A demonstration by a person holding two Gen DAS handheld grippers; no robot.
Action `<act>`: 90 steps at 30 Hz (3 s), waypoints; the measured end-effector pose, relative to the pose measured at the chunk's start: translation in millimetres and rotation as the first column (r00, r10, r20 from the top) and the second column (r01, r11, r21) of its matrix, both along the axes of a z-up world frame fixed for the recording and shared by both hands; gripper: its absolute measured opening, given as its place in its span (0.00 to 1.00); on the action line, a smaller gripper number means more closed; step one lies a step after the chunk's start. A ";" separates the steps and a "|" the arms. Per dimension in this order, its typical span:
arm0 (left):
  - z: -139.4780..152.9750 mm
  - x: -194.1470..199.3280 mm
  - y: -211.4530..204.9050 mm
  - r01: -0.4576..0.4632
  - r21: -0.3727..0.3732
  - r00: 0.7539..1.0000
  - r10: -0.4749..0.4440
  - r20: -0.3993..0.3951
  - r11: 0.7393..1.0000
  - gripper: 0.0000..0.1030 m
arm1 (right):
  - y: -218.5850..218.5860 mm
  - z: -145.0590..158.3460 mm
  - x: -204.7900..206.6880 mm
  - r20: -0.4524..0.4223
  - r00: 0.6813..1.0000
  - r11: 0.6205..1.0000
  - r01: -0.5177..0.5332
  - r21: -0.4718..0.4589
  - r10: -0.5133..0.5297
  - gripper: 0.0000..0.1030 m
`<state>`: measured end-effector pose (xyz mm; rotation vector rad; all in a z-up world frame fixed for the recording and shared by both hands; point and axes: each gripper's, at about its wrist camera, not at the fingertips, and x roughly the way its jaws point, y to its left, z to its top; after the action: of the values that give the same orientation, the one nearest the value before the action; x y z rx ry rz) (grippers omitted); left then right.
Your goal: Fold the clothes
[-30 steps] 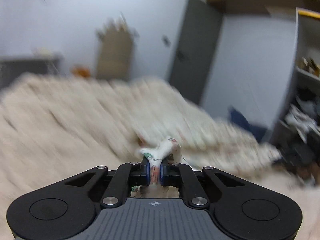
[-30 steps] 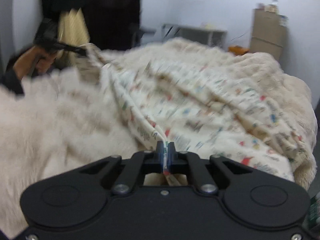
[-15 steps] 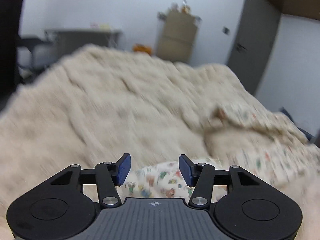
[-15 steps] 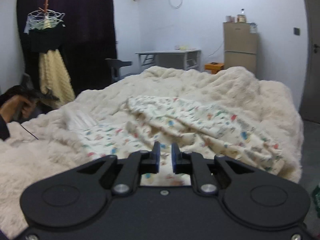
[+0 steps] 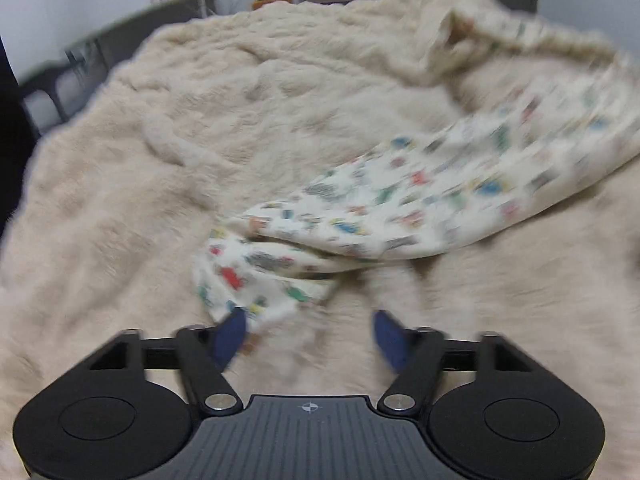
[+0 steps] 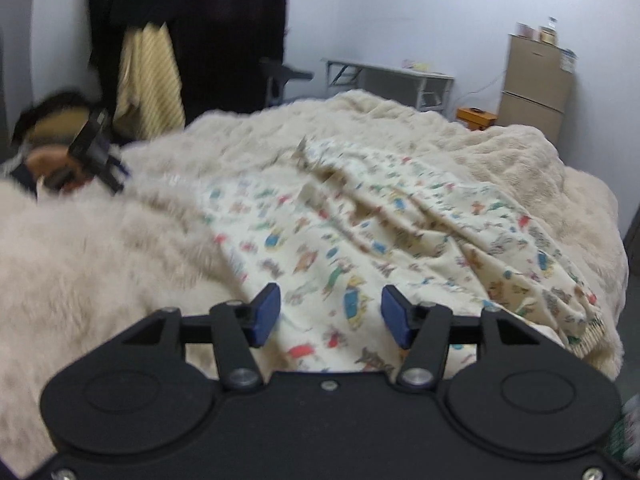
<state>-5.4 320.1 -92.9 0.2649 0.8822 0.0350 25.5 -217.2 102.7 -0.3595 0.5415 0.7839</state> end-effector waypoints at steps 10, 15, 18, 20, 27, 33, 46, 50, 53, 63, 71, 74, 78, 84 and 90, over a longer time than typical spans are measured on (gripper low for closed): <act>-45.0 20.0 -35.3 0.106 0.489 0.987 -0.152 0.055 0.866 0.04 | 19.9 -9.3 4.0 -0.019 0.997 0.997 -0.072 0.015 0.072 0.00; 53.6 -9.0 3.9 -0.051 0.354 0.933 -0.081 0.350 0.934 0.01 | -5.0 33.4 25.2 -0.007 1.000 0.973 0.015 0.229 -0.014 0.00; 104.1 -23.0 29.0 -0.136 0.272 0.875 -0.014 0.484 0.953 0.01 | -24.3 61.9 35.1 0.015 0.995 0.936 0.088 0.340 -0.099 0.00; 132.3 -28.8 46.1 -0.182 0.210 0.838 0.040 0.545 0.961 0.01 | -22.3 63.0 31.9 0.008 0.998 0.946 0.060 0.317 -0.066 0.06; 135.7 -15.8 82.9 -0.241 -0.015 0.856 0.219 0.468 0.971 0.01 | 6.5 36.8 6.4 -0.019 0.992 0.990 -0.119 0.081 0.121 0.53; 139.1 -32.2 81.0 -0.215 -0.163 0.806 0.269 0.528 0.963 0.01 | 26.3 -3.3 -23.9 0.085 0.988 0.967 -0.104 -0.231 0.127 0.52; 225.6 -40.7 57.5 -0.145 -0.204 0.708 0.246 0.662 0.968 0.01 | -38.6 51.1 41.0 0.051 0.983 0.979 0.170 0.112 -0.177 0.00; 218.8 -26.5 47.7 -0.149 -0.165 0.736 0.221 0.640 0.975 0.00 | -25.5 32.8 50.0 0.079 0.968 0.970 0.240 -0.030 -0.237 0.17; 208.6 -20.4 46.7 -0.139 -0.165 0.759 0.212 0.616 0.977 0.00 | -37.2 29.2 30.9 0.170 0.951 0.957 0.275 -0.088 -0.257 0.42; 193.0 -16.6 50.0 -0.147 -0.174 0.769 0.223 0.599 0.974 0.00 | -51.9 9.7 -55.2 0.202 0.978 0.953 0.006 -0.302 0.058 0.28; 192.6 -19.8 46.3 -0.140 -0.149 0.777 0.202 0.596 0.979 0.01 | -8.6 -25.9 -14.2 0.262 0.965 0.888 0.135 -0.440 -0.017 0.14; 192.4 -21.8 46.5 -0.144 -0.146 0.778 0.203 0.595 0.979 0.01 | -0.9 -41.2 -14.4 0.256 0.965 0.872 0.085 -0.482 0.047 0.34; 191.7 -22.4 46.8 -0.146 -0.143 0.778 0.203 0.594 0.979 0.01 | -1.0 -50.4 -8.1 0.265 0.964 0.860 0.121 -0.495 0.017 0.02; 198.7 -22.2 46.6 -0.133 -0.147 0.779 0.195 0.596 0.980 0.00 | -25.5 -6.6 -24.0 0.336 0.942 0.921 0.145 -0.363 -0.016 0.02; 227.2 -39.5 56.3 -0.093 -0.163 0.753 0.176 0.634 0.982 0.00 | -83.3 70.8 -70.5 0.400 0.917 0.991 0.054 -0.119 -0.002 0.01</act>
<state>-44.9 376.4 134.3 0.0573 0.2002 0.1976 -45.0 -300.5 173.5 -0.6139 0.2106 0.6256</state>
